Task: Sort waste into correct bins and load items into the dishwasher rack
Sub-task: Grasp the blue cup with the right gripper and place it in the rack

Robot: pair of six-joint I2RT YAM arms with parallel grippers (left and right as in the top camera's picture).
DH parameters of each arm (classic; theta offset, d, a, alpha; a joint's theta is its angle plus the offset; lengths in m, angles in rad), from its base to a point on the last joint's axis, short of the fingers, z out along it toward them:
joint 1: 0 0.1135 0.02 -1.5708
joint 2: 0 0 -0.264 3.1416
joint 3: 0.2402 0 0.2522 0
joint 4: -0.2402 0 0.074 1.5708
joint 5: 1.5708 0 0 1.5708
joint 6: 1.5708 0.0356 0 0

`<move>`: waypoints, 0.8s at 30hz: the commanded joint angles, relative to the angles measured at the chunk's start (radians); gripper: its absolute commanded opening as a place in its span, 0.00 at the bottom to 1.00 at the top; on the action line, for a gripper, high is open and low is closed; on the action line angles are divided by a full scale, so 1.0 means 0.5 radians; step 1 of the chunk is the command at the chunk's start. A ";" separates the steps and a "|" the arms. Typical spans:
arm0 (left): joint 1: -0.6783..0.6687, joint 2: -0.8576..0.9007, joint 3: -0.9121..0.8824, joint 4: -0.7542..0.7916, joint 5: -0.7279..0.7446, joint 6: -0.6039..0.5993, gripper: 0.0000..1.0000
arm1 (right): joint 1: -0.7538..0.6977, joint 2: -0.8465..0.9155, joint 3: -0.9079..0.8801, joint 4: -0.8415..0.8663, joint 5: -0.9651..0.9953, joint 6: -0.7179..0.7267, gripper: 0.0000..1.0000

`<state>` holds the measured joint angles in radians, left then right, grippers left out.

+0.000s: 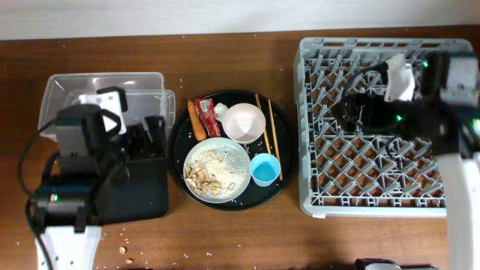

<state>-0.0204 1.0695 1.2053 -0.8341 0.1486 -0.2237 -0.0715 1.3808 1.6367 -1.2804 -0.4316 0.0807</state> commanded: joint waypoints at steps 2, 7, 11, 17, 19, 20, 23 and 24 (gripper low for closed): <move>-0.231 0.347 0.075 0.099 0.276 -0.096 0.99 | -0.002 0.188 0.067 -0.082 -0.021 0.013 0.98; -1.114 0.999 0.076 0.144 -0.108 -0.008 0.98 | -0.002 0.184 0.067 -0.082 0.049 0.028 0.98; -1.365 1.354 0.101 0.237 -0.187 0.045 0.65 | -0.002 0.184 0.066 -0.111 0.049 0.066 0.98; -1.380 1.455 0.140 0.249 -0.255 0.114 0.00 | -0.002 0.184 0.057 -0.134 0.050 0.065 0.99; -1.350 1.455 0.444 -0.084 -0.253 0.115 0.00 | -0.002 0.184 0.057 -0.133 0.050 0.064 0.98; -1.307 1.455 0.706 -0.332 -0.253 0.115 0.00 | -0.004 0.184 0.058 -0.128 0.049 0.065 0.98; -0.949 1.455 1.382 -0.654 0.248 0.123 0.00 | -0.004 0.184 0.058 -0.101 0.033 0.066 0.95; -0.799 1.455 1.433 -0.605 0.591 0.123 0.00 | -0.004 0.184 0.058 -0.095 0.014 0.065 0.93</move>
<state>-0.5854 1.8210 1.7988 -1.1538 0.1143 -0.1734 -0.0715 1.4841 1.6531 -1.3331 -0.4160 0.1066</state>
